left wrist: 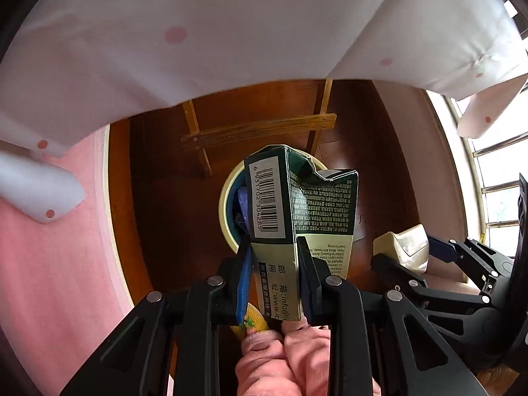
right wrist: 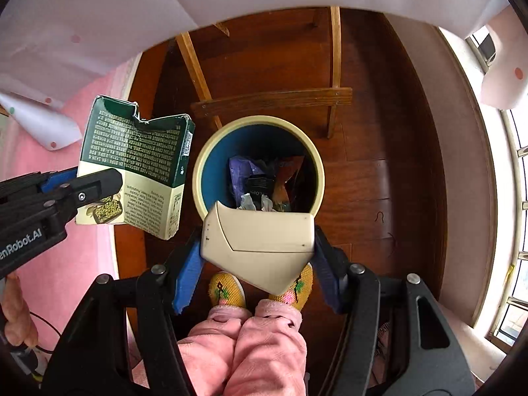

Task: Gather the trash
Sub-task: 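Carry the green box and beige block down over the trash bin with both tools, then open the left tool to drop the green box while the right tool drops the block into the bin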

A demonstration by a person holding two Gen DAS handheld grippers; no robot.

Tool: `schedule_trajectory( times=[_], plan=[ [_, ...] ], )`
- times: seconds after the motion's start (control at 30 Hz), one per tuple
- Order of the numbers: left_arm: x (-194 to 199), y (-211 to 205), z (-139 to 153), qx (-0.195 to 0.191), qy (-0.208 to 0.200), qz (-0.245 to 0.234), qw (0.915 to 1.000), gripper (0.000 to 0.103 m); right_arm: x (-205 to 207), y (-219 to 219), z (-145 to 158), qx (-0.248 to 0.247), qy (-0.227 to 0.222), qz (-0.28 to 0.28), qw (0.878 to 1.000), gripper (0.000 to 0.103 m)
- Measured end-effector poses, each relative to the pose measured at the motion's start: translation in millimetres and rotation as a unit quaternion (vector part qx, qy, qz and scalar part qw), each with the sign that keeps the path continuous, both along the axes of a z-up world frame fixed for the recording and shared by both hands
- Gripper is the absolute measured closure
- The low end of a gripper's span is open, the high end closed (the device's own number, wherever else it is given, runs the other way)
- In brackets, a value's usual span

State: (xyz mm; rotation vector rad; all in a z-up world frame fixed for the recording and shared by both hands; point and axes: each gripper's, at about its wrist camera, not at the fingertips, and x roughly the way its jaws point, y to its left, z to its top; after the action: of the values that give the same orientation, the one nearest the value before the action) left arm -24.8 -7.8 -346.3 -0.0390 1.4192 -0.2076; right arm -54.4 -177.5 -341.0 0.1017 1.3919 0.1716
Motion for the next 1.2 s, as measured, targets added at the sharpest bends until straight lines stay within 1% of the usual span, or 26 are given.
schedule_trajectory(
  times=[0.1,0.2,0.23,0.3,0.33,0.37,0.4,0.43,0.53,0.73,0.8,0.93,1.03,1.2],
  plan=[
    [4.8,-5.6,-28.0,0.003,0.007,-0.004,1.0,0.078,4.6,-4.8,-23.8,-0.005,0.004,0.0,1.0,0.045],
    [12.4,-5.6,-41.0,0.003,0.011,-0.01,0.9999,0.076,8.7,-9.5,-38.6,-0.004,0.008,-0.002,1.0,0.045],
    [17.0,-6.2,-42.9,0.001,0.012,-0.009,0.9999,0.073,11.5,-12.1,-42.4,-0.004,0.008,-0.002,1.0,0.045],
    [21.2,-6.6,-45.0,0.003,0.01,-0.007,0.9999,0.062,23.6,-15.2,-45.4,-0.003,0.008,0.0,1.0,0.045],
    [21.7,-5.8,-45.3,0.006,0.008,-0.005,0.9999,0.048,26.3,-15.4,-46.0,-0.003,0.006,0.001,1.0,0.045],
    [20.7,-3.5,-45.2,0.009,0.005,-0.003,0.9999,0.031,28.8,-15.4,-45.2,-0.003,0.004,0.002,1.0,0.045],
    [22.5,-4.2,-43.9,0.014,0.002,0.002,0.9999,0.024,30.9,-14.5,-44.2,-0.003,0.002,0.002,1.0,0.045],
    [25.0,-2.6,-42.2,0.018,-0.002,0.007,0.9998,0.02,33.8,-14.1,-45.1,-0.003,0.002,0.003,1.0,0.045],
    [30.6,1.7,-34.5,0.031,-0.013,0.023,0.9992,0.02,41.7,-10.2,-44.4,-0.002,-0.003,0.007,1.0,0.045],
    [28.9,29.0,-23.5,0.036,-0.03,0.064,0.9969,0.02,54.9,6.3,-42.1,0.002,-0.011,0.019,1.0,0.044],
    [35.5,36.3,-24.4,0.037,-0.035,0.076,0.9958,0.02,59.5,12.2,-41.9,0.005,-0.012,0.02,1.0,0.044],
    [34.4,52.1,-13.4,0.041,-0.051,0.091,0.9937,0.02,68.9,23.4,-43.1,0.002,-0.009,0.017,1.0,0.044],
    [35.8,59.5,-5.7,0.044,-0.054,0.096,0.993,0.02,72.6,29.6,-39.0,0.006,-0.018,0.012,1.0,0.035],
    [38.3,70.3,8.0,0.033,-0.056,0.109,0.992,0.02,74.5,39.0,-27.4,0.019,-0.034,0.008,0.999,0.032]
  ],
)
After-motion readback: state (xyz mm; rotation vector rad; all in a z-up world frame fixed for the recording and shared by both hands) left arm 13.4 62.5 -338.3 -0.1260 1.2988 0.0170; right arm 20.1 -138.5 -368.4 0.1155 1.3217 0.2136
